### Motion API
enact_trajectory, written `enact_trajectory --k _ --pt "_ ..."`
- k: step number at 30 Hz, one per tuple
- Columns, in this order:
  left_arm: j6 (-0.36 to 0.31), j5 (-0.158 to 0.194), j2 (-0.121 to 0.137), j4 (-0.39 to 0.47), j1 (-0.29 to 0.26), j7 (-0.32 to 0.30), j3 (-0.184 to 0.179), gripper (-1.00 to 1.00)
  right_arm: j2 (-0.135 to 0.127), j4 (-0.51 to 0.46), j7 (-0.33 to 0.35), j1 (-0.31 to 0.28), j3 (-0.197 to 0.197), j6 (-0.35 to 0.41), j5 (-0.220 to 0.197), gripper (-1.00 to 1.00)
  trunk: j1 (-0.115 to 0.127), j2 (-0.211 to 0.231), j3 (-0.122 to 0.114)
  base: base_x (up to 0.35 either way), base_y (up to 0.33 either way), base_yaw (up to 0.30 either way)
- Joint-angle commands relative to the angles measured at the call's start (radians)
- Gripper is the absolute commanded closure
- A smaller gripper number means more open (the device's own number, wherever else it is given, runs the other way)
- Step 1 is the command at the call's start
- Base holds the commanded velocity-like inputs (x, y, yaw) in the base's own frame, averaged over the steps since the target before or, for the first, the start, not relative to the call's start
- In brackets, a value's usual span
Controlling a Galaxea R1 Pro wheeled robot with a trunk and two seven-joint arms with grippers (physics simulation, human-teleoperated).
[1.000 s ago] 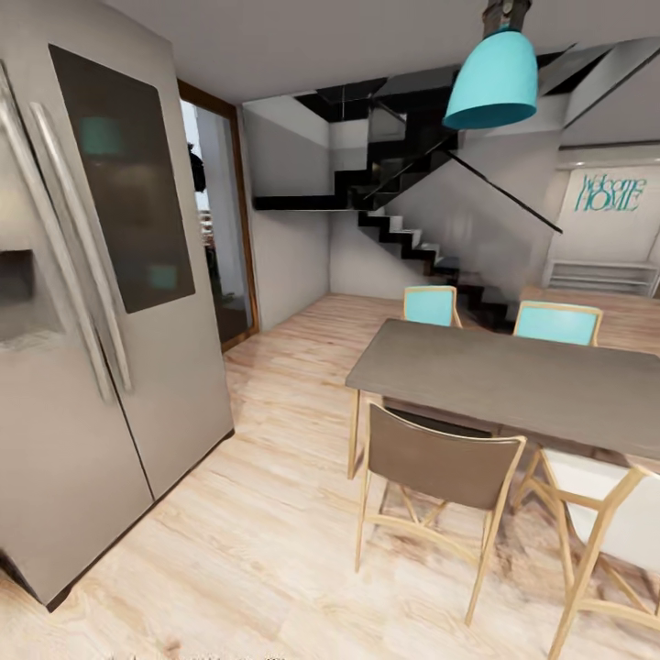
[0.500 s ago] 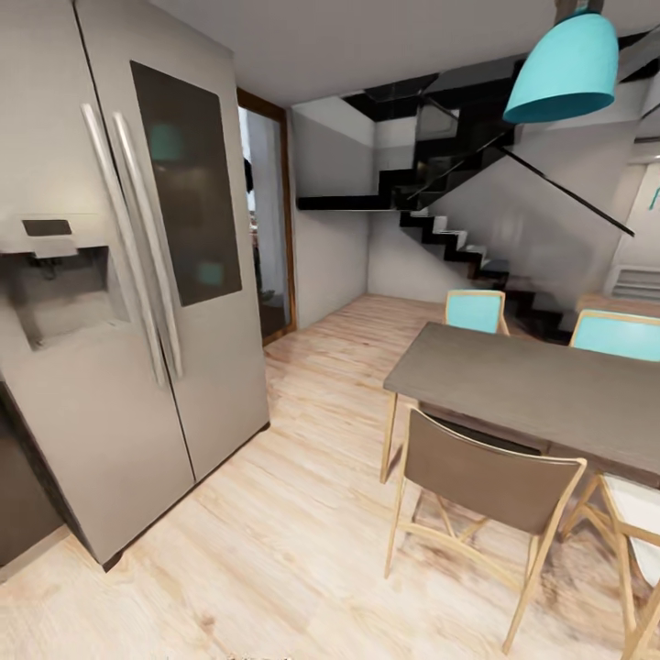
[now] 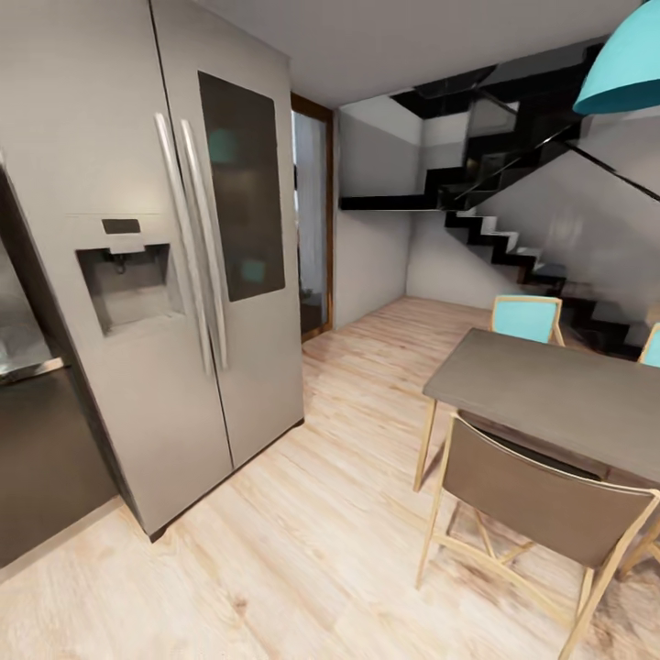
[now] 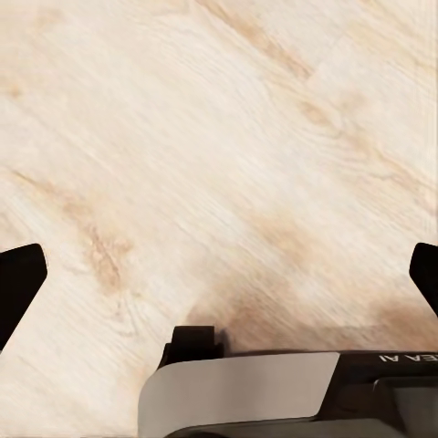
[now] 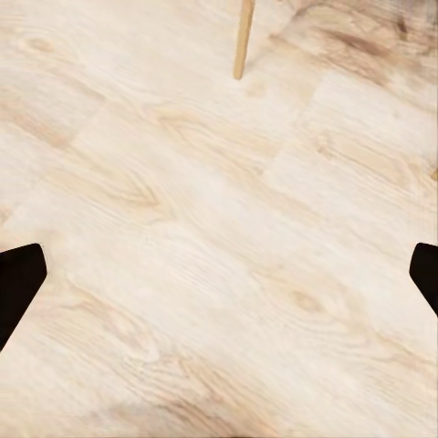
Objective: In the kitchen, take the Vidalia onion out of the sink, dice it on the chopping board with the paring knife, put the diced onion into the bowl on the countertop, then place both the paring knife and the chopping board into the sink.
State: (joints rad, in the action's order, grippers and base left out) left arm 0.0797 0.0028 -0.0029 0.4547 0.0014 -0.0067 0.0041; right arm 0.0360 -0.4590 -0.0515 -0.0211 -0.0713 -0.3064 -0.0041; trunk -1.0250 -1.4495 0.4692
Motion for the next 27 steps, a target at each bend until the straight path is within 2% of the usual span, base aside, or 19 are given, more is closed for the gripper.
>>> enact_trajectory --k 1,27 --pt "0.002 0.001 0.000 0.001 0.000 -0.001 0.000 -1.00 0.001 0.000 0.001 0.000 -0.004 -0.003 0.000 -1.00 0.000 0.000 0.001 0.000 0.000 0.285" --pt "0.002 0.003 0.000 -0.002 0.000 -0.001 0.001 -1.00 0.002 0.000 0.000 0.000 -0.003 -0.005 0.001 -1.00 0.000 0.000 0.001 0.000 0.000 0.285"
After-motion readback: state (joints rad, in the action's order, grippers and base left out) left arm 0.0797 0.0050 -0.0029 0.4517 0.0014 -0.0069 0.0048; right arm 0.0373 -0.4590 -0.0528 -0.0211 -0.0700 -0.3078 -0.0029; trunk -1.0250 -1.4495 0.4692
